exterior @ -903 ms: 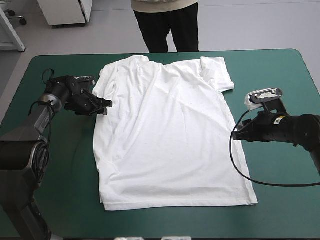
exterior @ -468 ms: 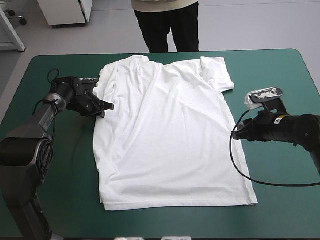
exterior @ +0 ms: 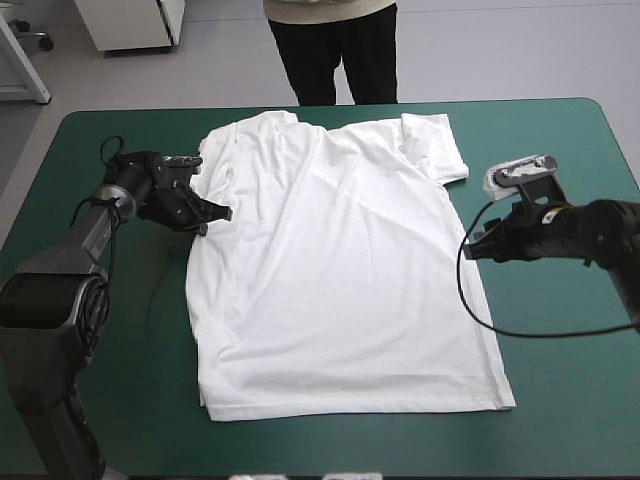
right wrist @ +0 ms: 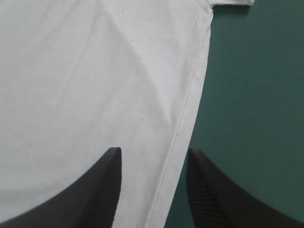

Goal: Fold the cloth

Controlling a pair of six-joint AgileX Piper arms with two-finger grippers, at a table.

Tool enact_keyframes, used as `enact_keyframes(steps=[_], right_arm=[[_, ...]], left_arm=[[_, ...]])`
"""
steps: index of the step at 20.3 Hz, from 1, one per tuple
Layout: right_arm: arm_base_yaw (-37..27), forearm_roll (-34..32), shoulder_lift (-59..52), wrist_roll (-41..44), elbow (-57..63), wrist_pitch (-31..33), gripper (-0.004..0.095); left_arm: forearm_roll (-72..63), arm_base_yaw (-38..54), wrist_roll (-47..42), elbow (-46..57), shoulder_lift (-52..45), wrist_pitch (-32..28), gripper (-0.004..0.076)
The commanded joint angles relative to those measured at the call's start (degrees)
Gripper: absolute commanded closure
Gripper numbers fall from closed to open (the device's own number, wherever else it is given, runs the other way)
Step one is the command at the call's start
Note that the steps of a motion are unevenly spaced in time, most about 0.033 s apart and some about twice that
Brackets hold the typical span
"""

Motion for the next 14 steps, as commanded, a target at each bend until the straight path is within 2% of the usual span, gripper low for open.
enact_keyframes(steps=[1,7,10,14], right_arm=[[-0.4,-0.6,5.8,-0.4,-8.2,-1.9,0.0446],[-0.4,-4.6,26.7,3.4,-27.1,2.6,0.0379],[0.2,-5.5,33.4,3.8,-32.4,3.5,0.0379],[3.6,-12.4,41.5,6.5,-35.8,3.1,0.0380]], left_arm=[[-2.3,-0.7,-0.2,-2.2,-1.7,2.1,0.0733],[-2.3,-0.7,0.8,-2.8,-1.6,2.9,0.0733],[-2.3,-0.7,0.8,-2.8,-1.6,1.9,0.0733],[-2.3,-0.7,1.1,-2.8,-1.6,1.4,0.0733]])
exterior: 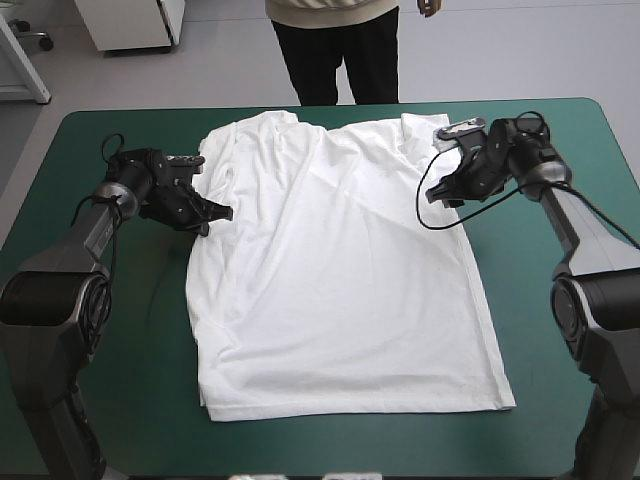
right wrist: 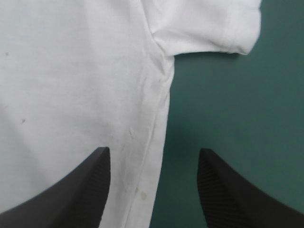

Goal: Fold the cloth

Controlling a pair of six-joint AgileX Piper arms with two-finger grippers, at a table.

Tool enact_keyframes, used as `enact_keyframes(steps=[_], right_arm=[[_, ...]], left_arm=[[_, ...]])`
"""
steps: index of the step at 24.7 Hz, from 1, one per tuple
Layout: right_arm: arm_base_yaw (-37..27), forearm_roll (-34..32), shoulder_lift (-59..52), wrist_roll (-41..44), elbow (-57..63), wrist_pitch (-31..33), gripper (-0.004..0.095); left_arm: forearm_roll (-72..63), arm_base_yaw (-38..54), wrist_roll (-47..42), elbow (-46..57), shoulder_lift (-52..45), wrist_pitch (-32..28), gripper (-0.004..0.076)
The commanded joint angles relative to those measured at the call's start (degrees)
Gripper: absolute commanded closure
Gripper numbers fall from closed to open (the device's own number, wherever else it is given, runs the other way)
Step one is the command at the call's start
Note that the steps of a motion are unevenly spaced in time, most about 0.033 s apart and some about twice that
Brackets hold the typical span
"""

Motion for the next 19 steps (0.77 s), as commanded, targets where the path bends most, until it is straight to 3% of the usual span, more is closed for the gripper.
enact_keyframes(steps=[1,7,11,15,17,18,19], right_arm=[[1.0,-3.1,0.6,2.2,-2.4,-1.3,0.0381],[1.8,-2.5,4.9,2.9,-2.7,0.2,0.0385],[3.5,-2.5,5.5,2.6,-2.8,0.7,0.0464],[4.6,-2.8,6.1,2.4,-2.8,1.6,0.0625],[4.5,-3.4,6.0,2.4,-2.8,1.9,0.0844],[4.5,-4.1,5.7,2.4,-3.1,1.6,0.0916],[4.5,-4.3,5.4,2.4,-3.4,1.6,0.0916]], left_arm=[[-1.7,-0.7,0.1,-1.1,-2.4,-0.5,0.0733],[-1.7,-0.7,0.3,-1.1,-2.4,-0.6,0.0733],[-2.0,-0.7,0.3,-1.1,-2.4,-0.8,0.0733],[-1.8,-0.7,0.3,-1.1,-2.4,-0.8,0.0733],[-0.8,-0.7,0.3,-1.1,-2.4,-0.9,0.0733],[0.1,-0.7,0.5,-1.1,-2.4,-1.1,0.0733],[0.4,-0.7,0.5,-1.1,-2.4,-1.4,0.0733]])
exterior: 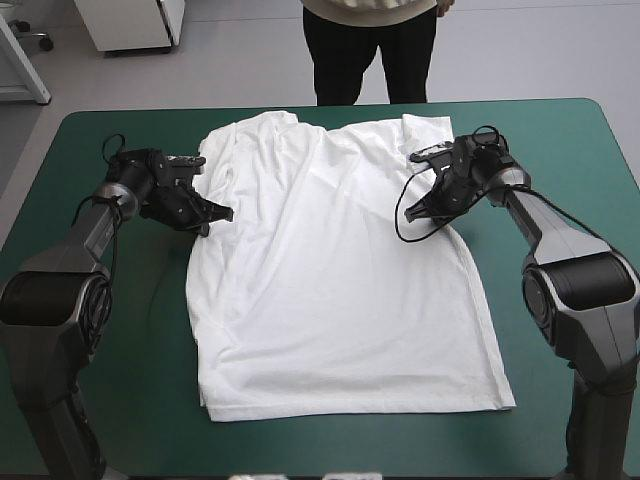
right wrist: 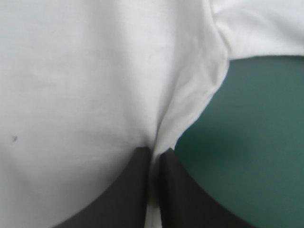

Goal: Fold the cloth

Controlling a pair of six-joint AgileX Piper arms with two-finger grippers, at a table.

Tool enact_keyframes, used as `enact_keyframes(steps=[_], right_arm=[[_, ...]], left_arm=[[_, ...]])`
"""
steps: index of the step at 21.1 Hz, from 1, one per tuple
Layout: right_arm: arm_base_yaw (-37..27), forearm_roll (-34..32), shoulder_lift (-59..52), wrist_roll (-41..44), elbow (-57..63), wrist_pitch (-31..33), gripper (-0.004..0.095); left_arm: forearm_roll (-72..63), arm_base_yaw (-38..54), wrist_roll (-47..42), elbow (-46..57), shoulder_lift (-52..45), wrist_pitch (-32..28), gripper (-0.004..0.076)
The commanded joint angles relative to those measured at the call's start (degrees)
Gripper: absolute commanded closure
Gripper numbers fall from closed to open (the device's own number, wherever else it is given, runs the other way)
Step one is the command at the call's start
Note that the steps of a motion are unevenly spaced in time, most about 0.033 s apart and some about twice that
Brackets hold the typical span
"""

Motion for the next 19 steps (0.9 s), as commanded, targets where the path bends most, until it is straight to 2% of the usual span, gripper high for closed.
enact_keyframes(steps=[1,7,14,19], right_arm=[[0.0,-1.4,-3.6,-0.5,-2.2,-0.2,0.0917],[-0.5,-0.5,-15.2,-1.0,-3.7,-2.5,0.0925],[-1.5,2.3,-33.4,-3.0,-3.7,-6.3,0.0925],[-1.5,2.3,-41.4,-3.9,-3.7,-6.9,0.0925]], left_arm=[[0.0,-0.6,0.1,-1.1,-2.9,-2.1,0.0733],[1.0,-0.5,0.4,-3.3,-10.5,-5.7,0.0733],[5.7,-0.5,0.1,-18.8,-20.7,-1.7,0.0733],[5.6,-0.5,0.1,-26.8,-26.1,2.0,0.0733]])
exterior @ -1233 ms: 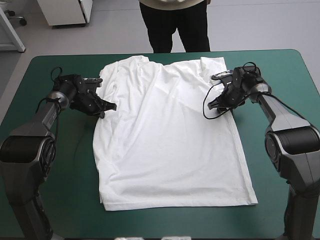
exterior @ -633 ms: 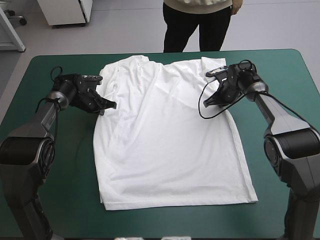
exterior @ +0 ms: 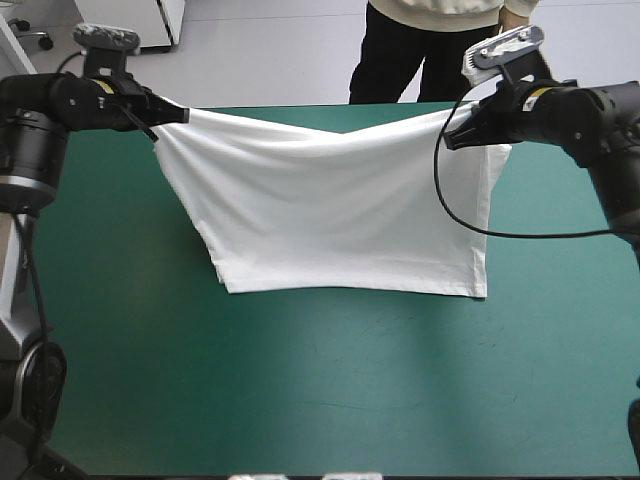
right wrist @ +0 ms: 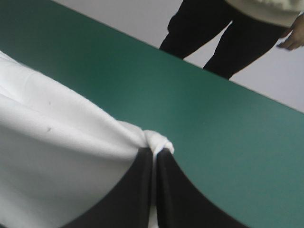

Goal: Fold the cloth

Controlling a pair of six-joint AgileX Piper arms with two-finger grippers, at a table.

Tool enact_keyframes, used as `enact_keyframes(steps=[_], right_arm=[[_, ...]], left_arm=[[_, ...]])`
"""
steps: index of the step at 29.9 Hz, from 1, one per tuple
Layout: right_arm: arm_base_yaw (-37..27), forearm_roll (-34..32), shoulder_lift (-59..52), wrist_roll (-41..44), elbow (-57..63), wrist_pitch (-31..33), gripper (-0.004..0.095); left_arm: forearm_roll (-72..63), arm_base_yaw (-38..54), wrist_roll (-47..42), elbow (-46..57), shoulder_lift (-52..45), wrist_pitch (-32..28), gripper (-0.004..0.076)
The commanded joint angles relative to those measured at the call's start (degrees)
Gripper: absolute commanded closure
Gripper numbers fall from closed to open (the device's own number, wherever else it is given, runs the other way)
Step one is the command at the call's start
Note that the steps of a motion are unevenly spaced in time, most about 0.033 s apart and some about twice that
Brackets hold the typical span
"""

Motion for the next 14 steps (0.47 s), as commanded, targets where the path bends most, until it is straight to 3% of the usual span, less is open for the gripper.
enact_keyframes(steps=[1,6,14], right_arm=[[-0.4,0.1,-7.1,-1.0,-2.0,-4.1,0.0925],[-0.4,0.1,-13.7,-1.0,-2.0,-1.6,0.0925],[-0.4,0.1,-21.0,-0.4,-1.9,3.1,0.0925]], left_arm=[[-0.1,-0.1,-0.4,-6.0,-6.8,-1.0,0.0733],[-0.8,-0.1,0.6,-7.5,-13.3,-0.6,0.0733],[-1.1,-0.1,1.2,-5.7,-18.6,5.5,0.0733]])
